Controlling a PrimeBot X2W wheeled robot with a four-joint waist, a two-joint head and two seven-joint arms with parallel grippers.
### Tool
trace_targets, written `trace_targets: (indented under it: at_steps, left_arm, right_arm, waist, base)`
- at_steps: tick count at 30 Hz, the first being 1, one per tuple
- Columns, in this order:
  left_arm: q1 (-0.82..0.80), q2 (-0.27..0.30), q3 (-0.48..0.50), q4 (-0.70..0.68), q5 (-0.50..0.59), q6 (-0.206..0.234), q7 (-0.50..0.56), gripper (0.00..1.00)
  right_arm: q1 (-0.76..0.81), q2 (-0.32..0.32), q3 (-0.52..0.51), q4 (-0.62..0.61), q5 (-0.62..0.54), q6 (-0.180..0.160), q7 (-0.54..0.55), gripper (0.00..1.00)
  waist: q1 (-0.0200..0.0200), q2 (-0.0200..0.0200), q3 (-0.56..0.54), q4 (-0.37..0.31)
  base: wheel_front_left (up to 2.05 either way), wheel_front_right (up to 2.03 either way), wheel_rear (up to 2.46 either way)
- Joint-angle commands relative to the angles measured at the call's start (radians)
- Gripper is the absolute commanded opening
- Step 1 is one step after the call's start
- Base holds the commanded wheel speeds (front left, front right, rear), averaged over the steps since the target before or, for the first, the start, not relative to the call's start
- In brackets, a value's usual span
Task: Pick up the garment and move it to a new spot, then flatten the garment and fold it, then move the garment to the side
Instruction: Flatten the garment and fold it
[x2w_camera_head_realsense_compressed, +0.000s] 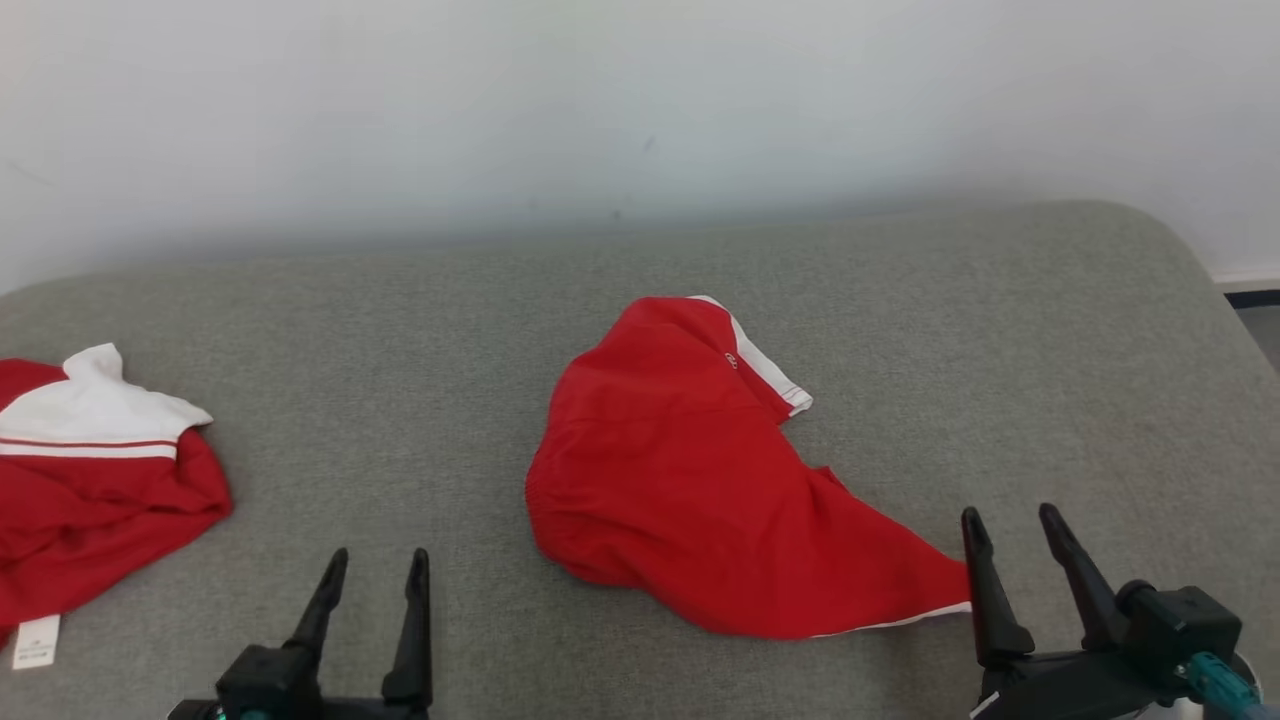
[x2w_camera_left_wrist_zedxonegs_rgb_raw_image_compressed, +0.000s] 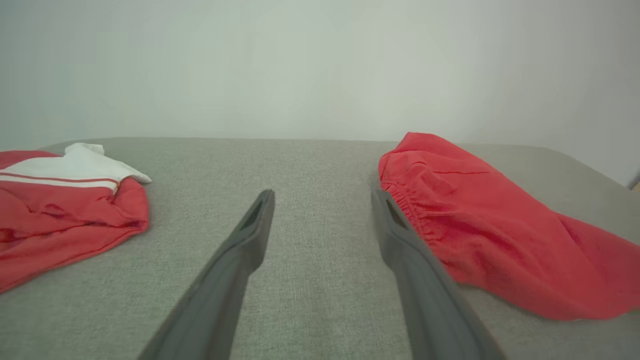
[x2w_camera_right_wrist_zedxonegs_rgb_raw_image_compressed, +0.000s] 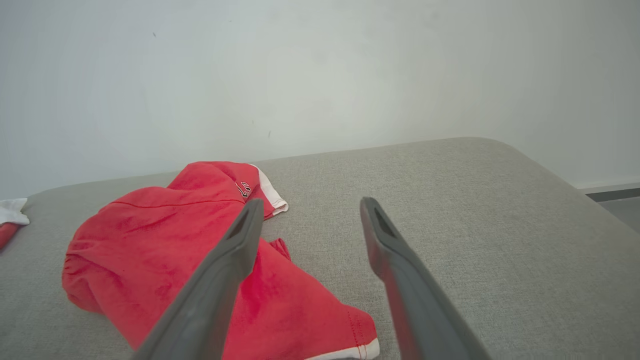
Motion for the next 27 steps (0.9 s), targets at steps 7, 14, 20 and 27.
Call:
trace_targets:
  at_steps: [7, 14, 20, 27]
  left_arm:
    - [-0.103, -0.024, -0.073, 0.138, -0.022, -0.098, 0.046, 1.00]
    - [-0.194, -0.055, -0.090, 0.307, -0.047, -0.140, 0.071, 1.00]
    - [-0.256, -0.072, -0.082, 0.436, -0.083, -0.163, 0.071, 1.00]
    - [-0.307, -0.096, -0.097, 0.506, -0.120, -0.205, 0.027, 0.00]
  right_arm:
    - [-0.046, 0.013, 0.060, 0.054, 0.032, -0.002, -0.046, 1.00]
    - [-0.084, 0.014, 0.115, 0.115, 0.075, -0.002, -0.090, 1.00]
    - [-0.100, 0.014, 0.128, 0.146, 0.082, -0.002, -0.112, 1.00]
    - [-0.097, 0.014, 0.133, 0.167, 0.081, -0.002, -0.124, 1.00]
  waist:
    - [0.0000, -0.0001, 0.050, -0.112]
    - [0.0000, -0.0001, 0.075, -0.180]
    - [0.0000, -0.0001, 0.082, -0.199]
    - [0.0000, -0.0001, 0.069, -0.173]
  base:
    - [0.00, 0.00, 0.00]
    - [0.00, 0.00, 0.00]
    - [0.00, 0.00, 0.00]
    - [0.00, 0.00, 0.00]
